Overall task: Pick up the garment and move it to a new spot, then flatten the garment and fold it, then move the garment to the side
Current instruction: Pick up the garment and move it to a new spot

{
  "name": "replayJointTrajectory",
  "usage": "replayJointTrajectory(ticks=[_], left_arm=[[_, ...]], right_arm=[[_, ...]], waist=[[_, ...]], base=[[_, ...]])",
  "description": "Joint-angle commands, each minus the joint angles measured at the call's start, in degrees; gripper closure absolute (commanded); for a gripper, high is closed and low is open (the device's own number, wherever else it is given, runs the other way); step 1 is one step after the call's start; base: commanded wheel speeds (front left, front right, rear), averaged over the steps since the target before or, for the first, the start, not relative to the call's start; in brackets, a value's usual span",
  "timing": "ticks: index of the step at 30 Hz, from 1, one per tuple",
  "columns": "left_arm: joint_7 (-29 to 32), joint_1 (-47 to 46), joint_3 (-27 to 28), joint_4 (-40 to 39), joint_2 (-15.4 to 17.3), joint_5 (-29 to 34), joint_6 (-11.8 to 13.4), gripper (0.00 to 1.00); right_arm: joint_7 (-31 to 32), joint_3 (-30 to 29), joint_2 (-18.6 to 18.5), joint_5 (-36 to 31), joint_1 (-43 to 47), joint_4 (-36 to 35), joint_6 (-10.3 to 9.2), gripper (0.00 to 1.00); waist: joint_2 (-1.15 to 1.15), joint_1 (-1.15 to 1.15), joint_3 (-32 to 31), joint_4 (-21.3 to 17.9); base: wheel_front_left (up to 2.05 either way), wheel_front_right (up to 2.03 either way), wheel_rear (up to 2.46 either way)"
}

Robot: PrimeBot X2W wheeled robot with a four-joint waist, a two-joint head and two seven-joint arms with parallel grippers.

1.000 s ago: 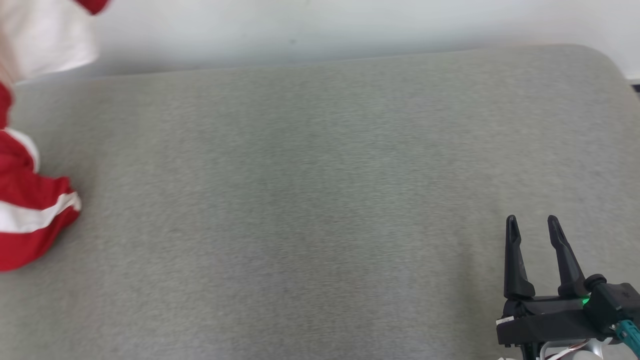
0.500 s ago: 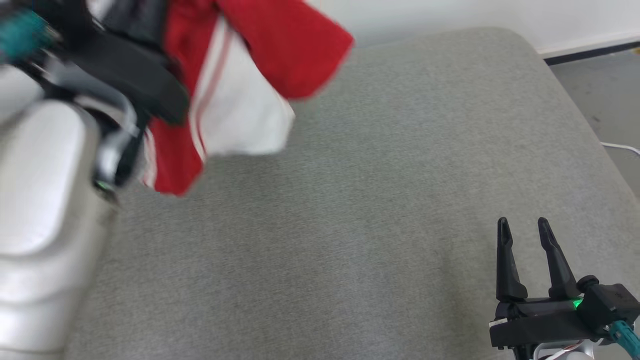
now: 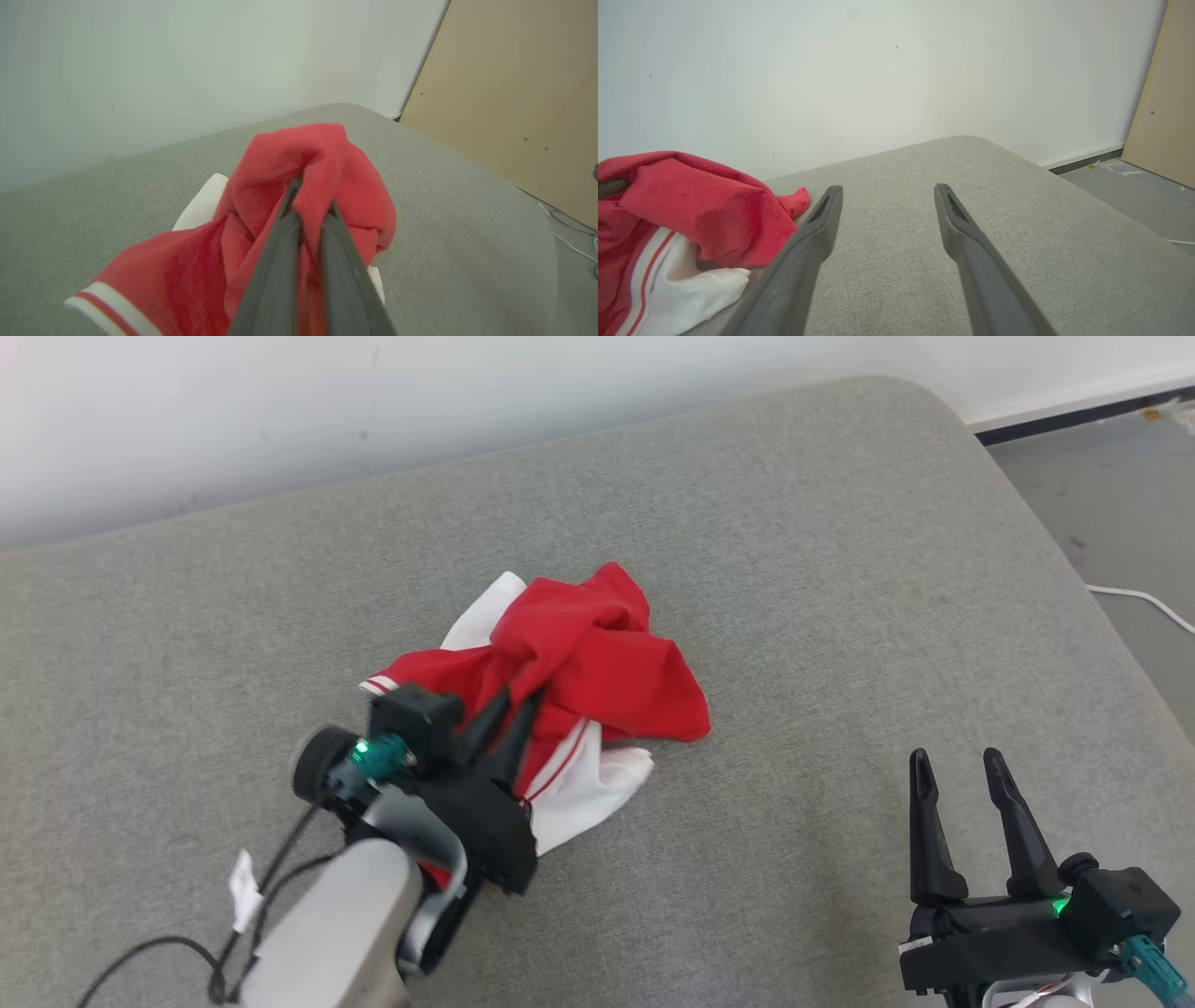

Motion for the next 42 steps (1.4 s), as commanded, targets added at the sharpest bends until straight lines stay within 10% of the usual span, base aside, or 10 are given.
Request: replayJointTrajectory(ticks=[1,2,13,29,42], left_arm=[[-0.96,1.01,-0.44,0.62,-0.74,0.17,-0.17,0.52],[-1.35,1.54,-0.97,1.09,-1.26,0.21,-0.46,0.0],[-8.86,3.21,2.72,-1.74,-1.52,1.04,1.73,0.0],[-9.35,21.89,23.55,-17.72,5.34,7.79,7.01,0.0],[-9.35,36.38,31.76,-22.87,4.16,12.15,5.24,0.0]], right_arm=[[-0.05,0.11,-0.06,0.11,0.09,0.1,-0.12,0.0],[-0.05,0.15,-0.06,0.04,0.05,0.21,-0.12,0.0],[-0.05,1.21,-0.08,-1.14,0.53,0.41,-0.12,0.0],[-0.05,1.47,-0.08,-3.54,2.51,-0.82,-0.12,0.0],[-0.05,3.42,-0.08,-5.47,4.71,-0.41,-0.12,0.0]], waist=[[0.0,0.0,-0.11,0.58],[0.0,0.0,-0.18,0.91],[0.0,0.0,-3.85,6.81],[0.0,0.0,-8.73,15.76],[0.0,0.0,-9.99,17.14]], base=[[0.0,0.0,0.0],[0.0,0.0,0.0],[0.0,0.0,0.0],[0.0,0.0,0.0],[0.0,0.0,0.0]])
